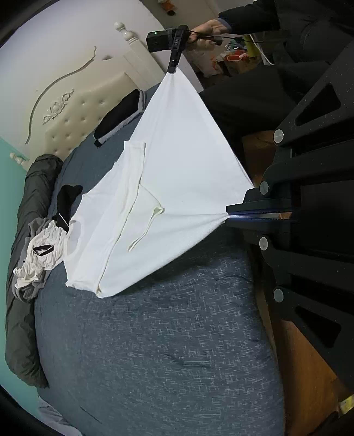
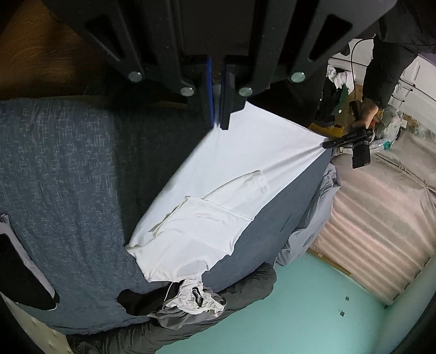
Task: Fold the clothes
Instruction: 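Grasp the shirt hem corners with both tools and pull them taut, then lift the hem with both tools and fold it up toward the collar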
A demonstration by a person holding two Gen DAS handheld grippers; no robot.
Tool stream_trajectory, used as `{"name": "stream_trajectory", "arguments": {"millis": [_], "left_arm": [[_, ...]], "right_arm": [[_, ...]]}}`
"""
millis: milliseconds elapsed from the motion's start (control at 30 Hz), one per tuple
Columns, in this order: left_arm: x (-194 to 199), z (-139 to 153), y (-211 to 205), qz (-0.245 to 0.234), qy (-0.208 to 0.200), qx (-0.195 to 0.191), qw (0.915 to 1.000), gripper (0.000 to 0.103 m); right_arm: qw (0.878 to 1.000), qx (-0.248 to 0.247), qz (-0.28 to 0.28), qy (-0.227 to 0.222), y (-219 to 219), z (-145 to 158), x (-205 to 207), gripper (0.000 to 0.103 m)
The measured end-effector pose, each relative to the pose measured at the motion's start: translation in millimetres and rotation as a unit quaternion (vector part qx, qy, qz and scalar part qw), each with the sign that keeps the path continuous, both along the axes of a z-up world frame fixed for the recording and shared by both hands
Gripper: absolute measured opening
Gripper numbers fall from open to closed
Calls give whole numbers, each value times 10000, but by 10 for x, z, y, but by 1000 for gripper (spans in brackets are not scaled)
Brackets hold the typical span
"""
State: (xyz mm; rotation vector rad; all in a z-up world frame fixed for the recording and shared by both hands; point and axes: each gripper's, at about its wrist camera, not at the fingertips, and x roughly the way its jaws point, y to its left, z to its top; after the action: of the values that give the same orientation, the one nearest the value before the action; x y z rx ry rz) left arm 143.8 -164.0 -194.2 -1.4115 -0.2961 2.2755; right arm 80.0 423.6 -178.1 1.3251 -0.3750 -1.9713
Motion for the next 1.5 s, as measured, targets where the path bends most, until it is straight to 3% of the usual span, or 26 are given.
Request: {"name": "stream_trajectory", "arguments": {"millis": [333,767,1067,1500], "left_arm": [[213,53,-8,-25,48,73,10000,2],[-285,59,-44,8,20,85,10000,2],[-1113,23,-219,221,-16,85,9997,2],[-2979,-135,-447,550,-161,8,9984,2]], "right_arm": [[9999,28,159,27,40,79,185,4],[9998,-42,117,-138,-72,68,-147,4],[9996,-1,-16,-295,-175,33,-843,4],[9976,211,-450,-472,-317,-102,-2564,4]]}}
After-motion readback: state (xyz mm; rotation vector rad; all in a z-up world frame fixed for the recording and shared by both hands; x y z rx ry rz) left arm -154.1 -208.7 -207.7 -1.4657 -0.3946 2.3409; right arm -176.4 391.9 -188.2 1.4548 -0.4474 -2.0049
